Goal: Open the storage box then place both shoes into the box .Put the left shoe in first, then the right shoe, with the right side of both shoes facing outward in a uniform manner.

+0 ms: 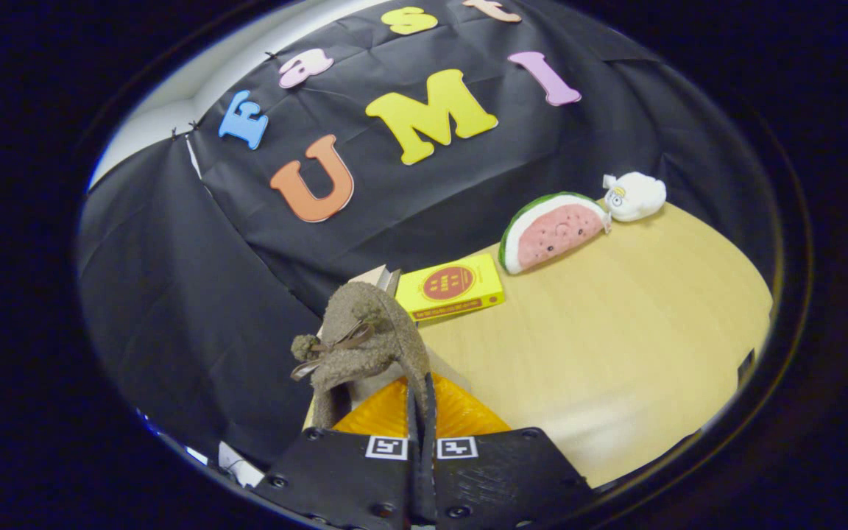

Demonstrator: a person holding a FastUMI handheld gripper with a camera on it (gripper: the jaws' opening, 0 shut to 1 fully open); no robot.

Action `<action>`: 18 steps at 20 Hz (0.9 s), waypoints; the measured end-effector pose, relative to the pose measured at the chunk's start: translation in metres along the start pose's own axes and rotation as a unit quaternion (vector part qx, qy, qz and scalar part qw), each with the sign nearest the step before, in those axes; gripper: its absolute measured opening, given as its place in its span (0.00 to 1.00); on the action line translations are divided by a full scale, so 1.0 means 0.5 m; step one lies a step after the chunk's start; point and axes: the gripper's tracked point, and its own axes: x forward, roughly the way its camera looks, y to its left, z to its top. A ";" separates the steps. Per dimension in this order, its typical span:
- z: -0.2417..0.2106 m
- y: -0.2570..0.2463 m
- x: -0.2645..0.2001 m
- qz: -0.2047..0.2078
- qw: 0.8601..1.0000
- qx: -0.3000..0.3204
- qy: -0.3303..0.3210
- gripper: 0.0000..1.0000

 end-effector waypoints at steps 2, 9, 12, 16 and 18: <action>-0.020 0.031 0.020 -0.004 1.000 0.012 0.003 0.00; -0.089 0.035 0.103 -0.056 0.998 0.012 -0.004 0.00; -0.117 0.046 0.127 -0.063 0.998 0.003 -0.002 0.00; -0.123 0.035 0.145 -0.086 0.996 -0.025 -0.019 0.00; -0.132 0.032 0.158 -0.096 0.995 -0.025 -0.019 0.00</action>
